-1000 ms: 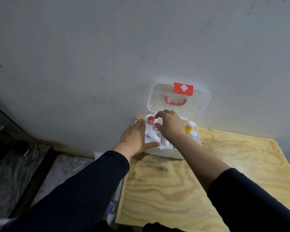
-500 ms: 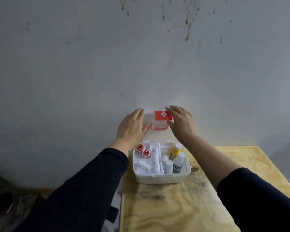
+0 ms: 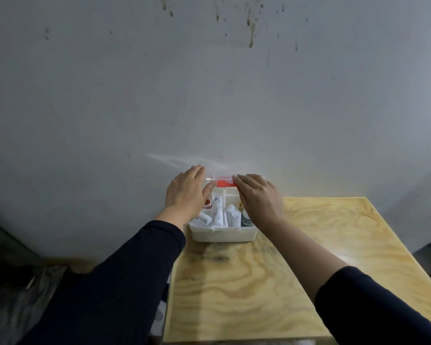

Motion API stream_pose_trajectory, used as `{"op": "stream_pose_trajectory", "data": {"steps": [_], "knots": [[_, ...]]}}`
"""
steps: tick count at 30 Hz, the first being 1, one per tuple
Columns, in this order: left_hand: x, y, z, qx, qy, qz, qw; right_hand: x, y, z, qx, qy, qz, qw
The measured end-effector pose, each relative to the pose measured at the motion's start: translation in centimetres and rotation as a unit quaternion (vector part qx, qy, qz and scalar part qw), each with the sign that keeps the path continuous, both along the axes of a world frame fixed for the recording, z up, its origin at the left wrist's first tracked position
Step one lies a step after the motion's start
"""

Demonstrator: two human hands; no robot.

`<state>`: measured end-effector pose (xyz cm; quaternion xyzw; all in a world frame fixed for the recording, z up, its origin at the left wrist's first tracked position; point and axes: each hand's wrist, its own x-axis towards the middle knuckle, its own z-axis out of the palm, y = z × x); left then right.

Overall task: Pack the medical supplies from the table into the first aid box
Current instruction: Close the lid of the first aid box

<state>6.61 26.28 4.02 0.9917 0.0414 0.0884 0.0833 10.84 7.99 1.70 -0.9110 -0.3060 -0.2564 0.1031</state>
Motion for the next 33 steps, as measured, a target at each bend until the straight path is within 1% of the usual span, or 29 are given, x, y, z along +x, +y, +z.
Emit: {"op": "stream_pose_trajectory", "data": {"steps": [4, 9, 11, 13, 15, 16, 17, 19, 21, 23, 25, 30, 33], "knots": [[-2.4, -1.9, -1.8, -0.012, 0.027, -0.006, 1.000, -2.9, -1.6, -2.5, -0.052, 0.000, 0.014, 0.999], [-4.5, -3.6, -5.1, -0.036, 0.068, -0.010, 0.997, -4.7, -2.3, -5.9, -0.109, 0.054, 0.009, 0.993], [-4.9, -3.8, -6.0, -0.041, 0.073, -0.012, 0.996, -5.1, -2.6, -6.8, -0.109, 0.072, 0.019, 0.991], [-5.0, -3.9, -6.6, -0.043, 0.066, -0.013, 0.997, -5.2, -3.1, -7.2, -0.084, 0.066, 0.040, 0.993], [-4.8, -3.7, -6.7, -0.040, 0.054, -0.014, 0.998, -4.8, -3.3, -6.9, -0.067, 0.056, 0.036, 0.995], [-4.6, -3.6, -6.7, -0.038, 0.051, -0.014, 0.998, -4.5, -3.2, -6.5, -0.067, 0.072, 0.027, 0.995], [-4.4, -3.5, -6.7, -0.039, 0.053, -0.016, 0.998, -4.1, -3.1, -6.1, -0.074, 0.108, 0.019, 0.991], [-3.7, -3.2, -6.6, -0.039, 0.074, -0.023, 0.996, -3.0, -2.9, -5.4, -0.105, 0.205, 0.013, 0.973], [-2.9, -3.0, -6.8, -0.018, 0.099, -0.037, 0.994, -2.1, -2.6, -5.2, -0.151, 0.263, 0.003, 0.953], [-2.1, -2.8, -7.2, 0.018, 0.106, -0.044, 0.993, -1.4, -2.2, -5.6, -0.183, 0.271, -0.007, 0.945], [-1.4, -2.7, -7.5, 0.047, 0.099, -0.042, 0.993, -0.7, -1.8, -5.9, -0.189, 0.264, -0.017, 0.946], [0.8, -2.2, -8.1, 0.043, 0.092, -0.035, 0.994, 1.6, -1.1, -6.3, -0.175, 0.255, -0.024, 0.951], [1.6, -1.9, -8.5, 0.056, 0.087, -0.033, 0.994, 2.5, -0.9, -6.6, -0.171, 0.252, -0.026, 0.952]]}}
